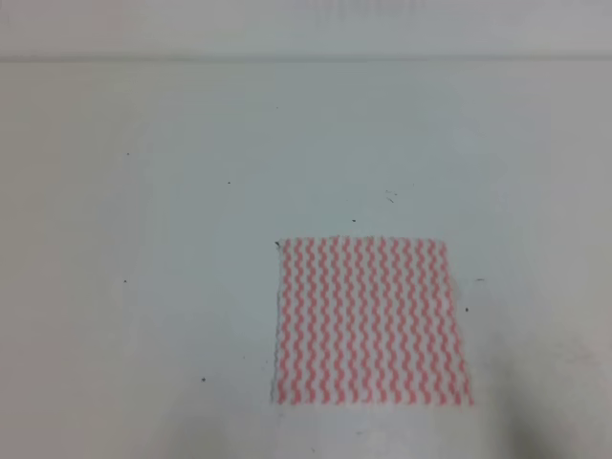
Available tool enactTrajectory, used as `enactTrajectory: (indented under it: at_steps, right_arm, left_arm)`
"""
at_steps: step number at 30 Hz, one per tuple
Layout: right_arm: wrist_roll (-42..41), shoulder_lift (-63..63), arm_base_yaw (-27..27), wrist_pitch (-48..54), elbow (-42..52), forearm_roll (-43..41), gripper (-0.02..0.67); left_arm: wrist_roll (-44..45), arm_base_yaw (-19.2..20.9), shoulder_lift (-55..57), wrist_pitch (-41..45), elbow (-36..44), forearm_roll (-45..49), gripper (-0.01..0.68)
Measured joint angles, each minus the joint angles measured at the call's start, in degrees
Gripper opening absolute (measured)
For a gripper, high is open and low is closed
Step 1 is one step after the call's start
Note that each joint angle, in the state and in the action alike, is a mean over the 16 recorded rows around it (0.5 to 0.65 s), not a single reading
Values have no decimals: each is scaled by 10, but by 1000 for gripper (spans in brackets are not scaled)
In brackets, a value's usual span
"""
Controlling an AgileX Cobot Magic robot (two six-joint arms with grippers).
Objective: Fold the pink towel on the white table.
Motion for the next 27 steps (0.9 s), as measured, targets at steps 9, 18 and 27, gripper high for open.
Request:
enactTrajectory:
  at_steps: [9, 18, 27]
  right_arm:
    - [0, 2, 0, 3, -3, 0, -18]
    - [0, 3, 0, 5, -3, 0, -18]
    - [0, 4, 0, 6, -4, 0, -18]
  left_arm:
    - [0, -1, 6, 3, -4, 0, -5]
    - [0, -56, 8, 4, -6, 0, -5]
    - [0, -132, 6, 4, -6, 0, -5]
